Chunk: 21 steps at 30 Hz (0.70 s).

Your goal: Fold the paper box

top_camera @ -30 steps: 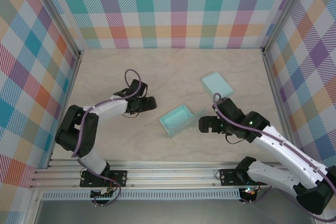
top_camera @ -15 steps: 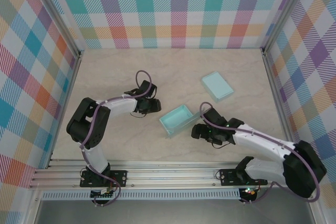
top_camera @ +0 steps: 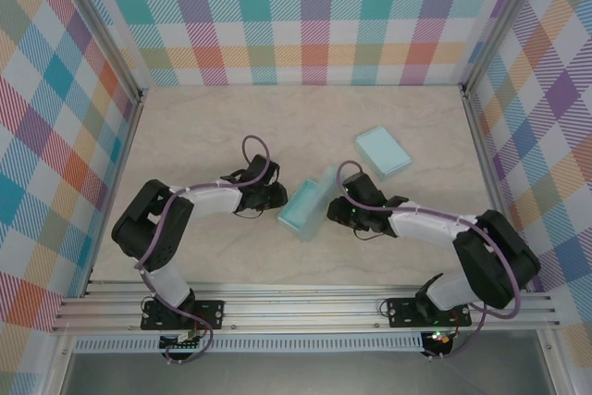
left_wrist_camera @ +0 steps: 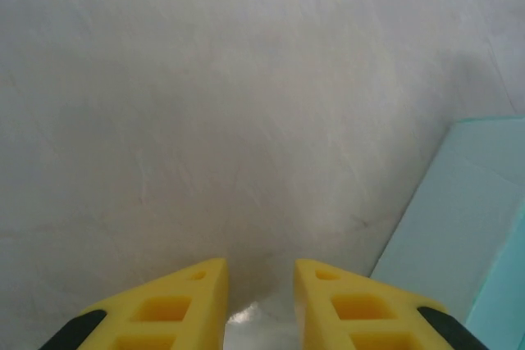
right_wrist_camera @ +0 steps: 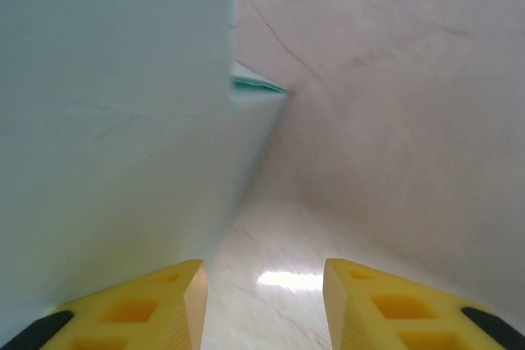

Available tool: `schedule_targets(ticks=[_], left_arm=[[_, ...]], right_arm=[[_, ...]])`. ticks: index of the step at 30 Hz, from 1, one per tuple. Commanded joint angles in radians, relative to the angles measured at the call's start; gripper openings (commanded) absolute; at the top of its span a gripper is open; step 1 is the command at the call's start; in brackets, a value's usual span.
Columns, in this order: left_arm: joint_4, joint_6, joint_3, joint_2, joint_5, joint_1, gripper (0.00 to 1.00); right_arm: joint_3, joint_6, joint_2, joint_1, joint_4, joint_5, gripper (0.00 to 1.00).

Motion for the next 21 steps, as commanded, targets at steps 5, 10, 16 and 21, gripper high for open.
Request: schedule_targets(ticks=[5,10,16,21], left_arm=[[0.102,-0.122,-0.116,-0.081,0.045,-0.104,0.27],[0.188,-0.211,-0.181,-0.125,-0.022,-0.158,0.28],[0.128,-0.154,-0.238,-0.315,-0.202,-0.161,0.34],[-0.019,0.135,-0.179,-0.523,-0.293,-0.096,0.57]], right_arm=[[0.243,-0.129,0.213,-0.077,0.115,-0.19,0.38],[0.41,-0.189,0.316,-0.152,0.007,-0.243,0.38],[0.433,-0.308,0.195,-0.22,-0.184,-0.161,0.44],[0.395,-0.404,-0.026,-0.22,-0.373,0.005,0.5]])
